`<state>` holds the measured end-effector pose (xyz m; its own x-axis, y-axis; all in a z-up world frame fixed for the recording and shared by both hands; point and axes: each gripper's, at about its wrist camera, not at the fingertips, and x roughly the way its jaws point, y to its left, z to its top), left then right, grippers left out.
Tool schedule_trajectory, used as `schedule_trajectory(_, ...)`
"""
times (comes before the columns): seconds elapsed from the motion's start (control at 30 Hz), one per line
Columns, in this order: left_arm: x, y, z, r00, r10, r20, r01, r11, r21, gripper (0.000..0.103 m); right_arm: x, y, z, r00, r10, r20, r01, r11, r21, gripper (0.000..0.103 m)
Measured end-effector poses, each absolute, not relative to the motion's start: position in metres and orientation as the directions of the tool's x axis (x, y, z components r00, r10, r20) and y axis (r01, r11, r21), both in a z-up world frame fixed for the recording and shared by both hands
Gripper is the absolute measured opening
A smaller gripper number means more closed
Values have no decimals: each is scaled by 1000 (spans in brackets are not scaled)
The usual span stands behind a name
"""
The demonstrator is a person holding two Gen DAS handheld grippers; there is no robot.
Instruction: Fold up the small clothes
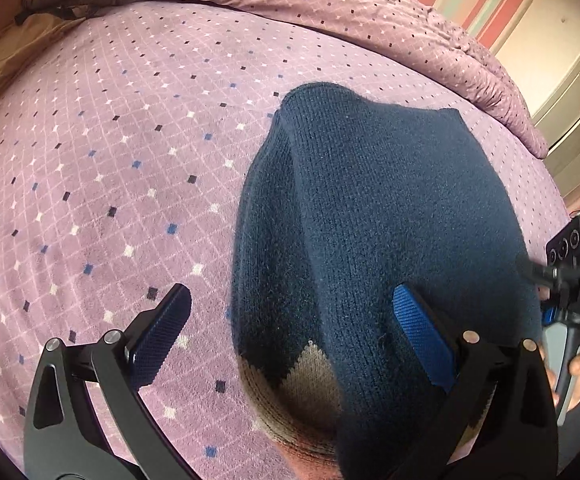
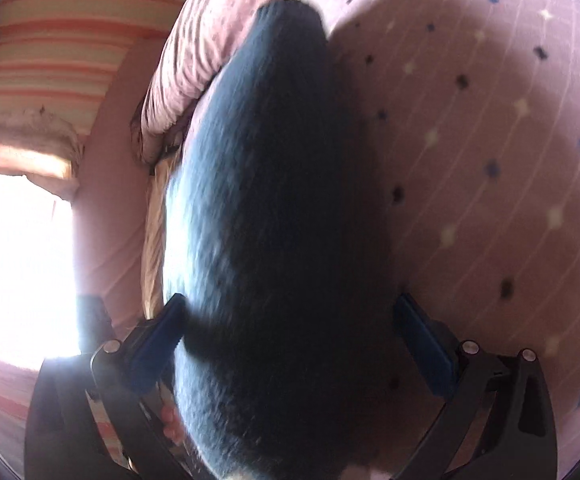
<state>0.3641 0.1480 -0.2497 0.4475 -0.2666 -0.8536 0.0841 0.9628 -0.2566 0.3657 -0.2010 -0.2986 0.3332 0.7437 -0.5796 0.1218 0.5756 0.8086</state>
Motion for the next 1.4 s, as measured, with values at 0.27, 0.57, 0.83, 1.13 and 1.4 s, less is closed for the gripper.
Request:
schedule_trajectory(0.27,363,151,-251,444,-283,-850,83,958,-275,100,332,-168,-281,426,630,-650,51,701,712,102)
schedule_trajectory(0.57,365,174,-254,413,-419,-809,46,897,-440,100,343,-143,-273,422,531,-734,38,799,600,97)
schedule_trajectory(0.83,384,192,-299,319,-634,-705,-39,734,-678,100,347,-142,-275,399,541,-740,41,796,604,97)
schedule_trajectory(1.13,399,171,-305,242,-749,-616,-29,629,-777,100,338,-153,-278,392,547,-739,42,792,609,98)
schedule_trajectory(1.4,413,154,-319,174,-832,-527,-127,512,-849,100,345,-156,-279,370,565,-737,30,786,617,99)
